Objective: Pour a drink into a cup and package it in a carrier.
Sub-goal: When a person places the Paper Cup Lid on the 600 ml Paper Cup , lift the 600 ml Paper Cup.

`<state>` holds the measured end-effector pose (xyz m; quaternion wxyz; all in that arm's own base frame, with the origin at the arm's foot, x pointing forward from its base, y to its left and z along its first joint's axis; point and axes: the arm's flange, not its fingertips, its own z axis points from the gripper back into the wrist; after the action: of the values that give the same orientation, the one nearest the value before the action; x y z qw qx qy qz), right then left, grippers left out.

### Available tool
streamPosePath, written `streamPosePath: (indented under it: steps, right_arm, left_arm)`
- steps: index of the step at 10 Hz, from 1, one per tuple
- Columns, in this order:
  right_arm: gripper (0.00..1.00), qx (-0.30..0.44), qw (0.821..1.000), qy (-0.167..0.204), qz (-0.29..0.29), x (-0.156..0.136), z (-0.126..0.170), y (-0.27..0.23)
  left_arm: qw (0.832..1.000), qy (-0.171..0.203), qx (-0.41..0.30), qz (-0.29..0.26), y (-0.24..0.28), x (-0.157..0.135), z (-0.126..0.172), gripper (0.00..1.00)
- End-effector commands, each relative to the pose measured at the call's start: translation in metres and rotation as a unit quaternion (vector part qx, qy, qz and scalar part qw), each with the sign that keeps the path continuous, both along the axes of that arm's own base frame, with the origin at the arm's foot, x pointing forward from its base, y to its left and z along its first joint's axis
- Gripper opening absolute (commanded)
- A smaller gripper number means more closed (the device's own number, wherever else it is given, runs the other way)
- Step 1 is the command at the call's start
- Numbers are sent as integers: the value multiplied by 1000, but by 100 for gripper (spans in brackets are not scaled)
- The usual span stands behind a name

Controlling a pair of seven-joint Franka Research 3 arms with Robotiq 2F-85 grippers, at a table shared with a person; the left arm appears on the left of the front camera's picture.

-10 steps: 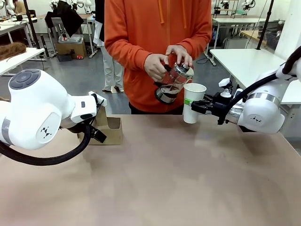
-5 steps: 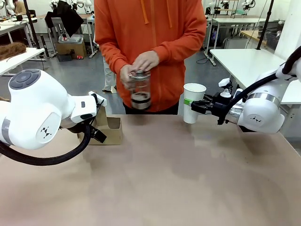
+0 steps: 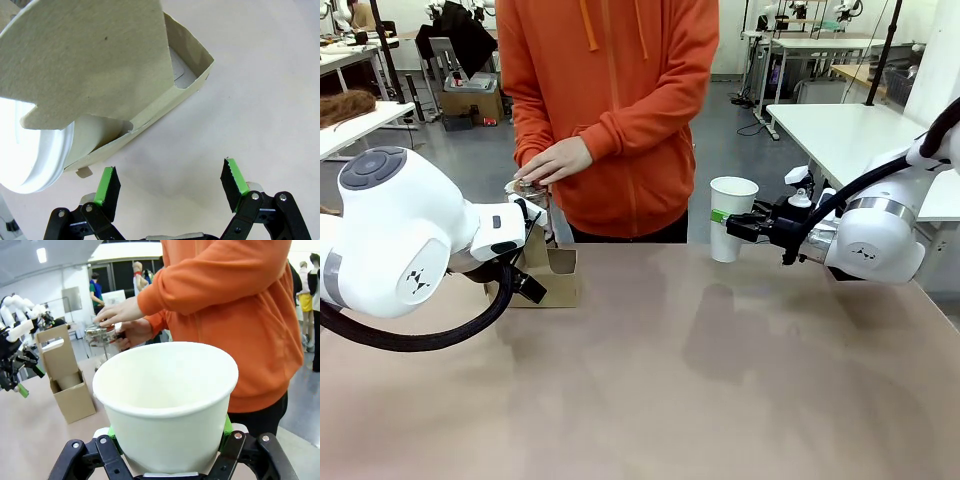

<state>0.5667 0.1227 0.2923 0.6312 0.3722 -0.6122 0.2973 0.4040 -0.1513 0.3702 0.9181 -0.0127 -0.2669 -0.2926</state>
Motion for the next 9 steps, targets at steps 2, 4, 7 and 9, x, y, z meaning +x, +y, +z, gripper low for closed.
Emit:
streamPosePath:
  steps: [2,4,7,9]
  right_arm:
    - [80,-1,1000,-1,-3,1,3,2]
    - [80,-1,1000,-1,-3,1,3,2]
    - [80,-1,1000,-1,-3,1,3,2]
    - [80,-1,1000,-1,-3,1,3,2]
  left_arm:
    - [1000,0,-1,0,0,0,0,100]
    - [1000,0,-1,0,0,0,0,100]
    - [1000,0,-1,0,0,0,0,100]
    - [1000,0,-1,0,0,0,0,100]
